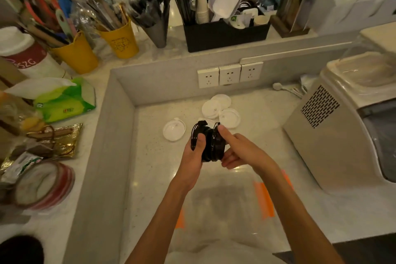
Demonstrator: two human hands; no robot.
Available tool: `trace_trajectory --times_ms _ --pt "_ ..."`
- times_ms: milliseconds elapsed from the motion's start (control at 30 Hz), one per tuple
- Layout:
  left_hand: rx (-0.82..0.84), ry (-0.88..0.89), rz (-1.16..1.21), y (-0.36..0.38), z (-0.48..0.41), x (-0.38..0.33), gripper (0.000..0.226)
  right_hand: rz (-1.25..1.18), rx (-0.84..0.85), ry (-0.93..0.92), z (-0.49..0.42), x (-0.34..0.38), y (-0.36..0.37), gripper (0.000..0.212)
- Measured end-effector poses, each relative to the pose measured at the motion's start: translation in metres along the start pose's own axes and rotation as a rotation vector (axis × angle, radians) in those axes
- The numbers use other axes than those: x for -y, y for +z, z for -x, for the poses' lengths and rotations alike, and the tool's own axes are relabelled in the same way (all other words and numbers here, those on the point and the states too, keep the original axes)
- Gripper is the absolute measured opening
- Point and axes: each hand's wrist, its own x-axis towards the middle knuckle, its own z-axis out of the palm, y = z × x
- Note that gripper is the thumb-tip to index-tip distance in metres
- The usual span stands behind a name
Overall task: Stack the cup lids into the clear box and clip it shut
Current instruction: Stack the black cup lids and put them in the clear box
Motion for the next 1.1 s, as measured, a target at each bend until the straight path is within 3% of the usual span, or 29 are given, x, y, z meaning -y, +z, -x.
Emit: trace_trajectory --times_ms 100,233,300,500,700,867,1100 --pt "0.045 0.029 -0.029 0.001 0.011 0.000 0.050 -0.005 0.005 0.017 0.006 0.000 0.014 0.091" --pt "0.018 0.004 0.008 0.000 0.023 -0.001 0.086 0.027 -0.025 -0.041 0.014 0.000 0.024 0.090" --pt "0.019 0.005 0.004 -0.001 0.028 -0.003 0.093 0.045 -0.057 -0.061 0.020 -0.002 0.028 0.086" --pt "0.019 -0.060 0.034 0.001 0.041 -0.002 0.061 0.191 -0.138 -0.111 0.031 -0.007 0.038 0.076" --pt "0.027 -0.070 0.135 -0.005 0.051 -0.002 0.052 0.248 -0.136 -0.198 0.040 -0.013 0.041 0.071" --pt "0.001 -0.062 0.318 -0.025 0.051 -0.011 0.061 0.013 -0.133 -0.303 0.038 -0.020 0.043 0.034" --pt "-0.050 -0.114 0.160 -0.045 0.055 -0.010 0.057 -0.252 -0.048 -0.229 0.035 -0.030 0.050 0.036"
